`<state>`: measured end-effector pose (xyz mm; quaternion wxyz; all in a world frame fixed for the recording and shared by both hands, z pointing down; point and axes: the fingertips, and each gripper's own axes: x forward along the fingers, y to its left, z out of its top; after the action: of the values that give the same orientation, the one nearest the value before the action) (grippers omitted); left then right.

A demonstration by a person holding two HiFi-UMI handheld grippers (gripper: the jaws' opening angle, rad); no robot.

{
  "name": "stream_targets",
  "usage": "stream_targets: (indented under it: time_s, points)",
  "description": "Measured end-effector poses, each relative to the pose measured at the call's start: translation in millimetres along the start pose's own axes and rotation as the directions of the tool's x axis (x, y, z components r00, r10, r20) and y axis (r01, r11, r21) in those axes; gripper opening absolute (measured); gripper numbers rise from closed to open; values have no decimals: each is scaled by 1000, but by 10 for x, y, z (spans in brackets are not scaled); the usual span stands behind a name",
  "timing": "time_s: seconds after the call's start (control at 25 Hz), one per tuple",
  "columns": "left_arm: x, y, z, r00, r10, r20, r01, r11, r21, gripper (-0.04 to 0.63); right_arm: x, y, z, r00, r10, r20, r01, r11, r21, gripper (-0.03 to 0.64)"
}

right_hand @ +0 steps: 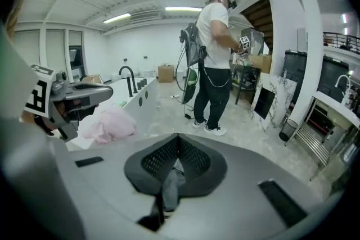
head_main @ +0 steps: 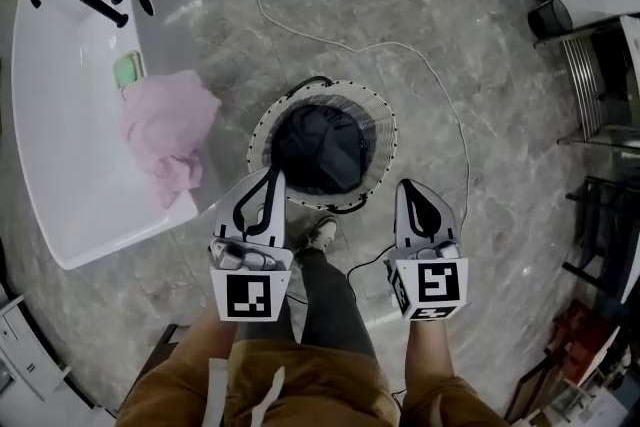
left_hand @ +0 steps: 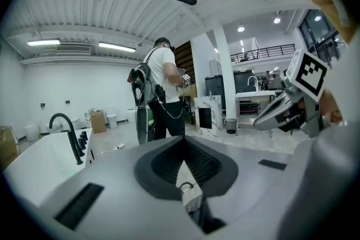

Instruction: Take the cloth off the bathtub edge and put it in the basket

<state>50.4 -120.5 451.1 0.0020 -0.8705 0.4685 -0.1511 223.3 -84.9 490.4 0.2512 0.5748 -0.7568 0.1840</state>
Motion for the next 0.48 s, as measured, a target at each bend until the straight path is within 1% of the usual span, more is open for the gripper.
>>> stream_targets:
  time_s: [0.12, 0.28, 0.32, 0.44, 0.48]
  points:
    - [-138, -26, 296, 1000, -14, 14, 13, 1000, 14, 6, -327, -10, 240, 999, -22, 33, 22, 1000, 11, 5]
    - [-314, -58, 819, 995, -44, 85, 39, 998, 57, 6, -735, 23, 549, 995, -44, 85, 41, 998, 44, 5]
    - [-366, -62, 929, 994, -46, 95, 41, 998, 53, 6, -836, 71, 624, 995, -42, 95, 38, 998, 42, 5]
    - [-544, -50, 1181, 996, -24, 86, 26, 999, -19, 6, -1134, 206, 872, 990, -27, 137, 24, 999, 21, 5]
    - [-598, -42, 1281, 996, -18, 93, 21, 999, -31, 6, -1224, 233, 964, 987, -22, 157, 20, 1000, 16, 5]
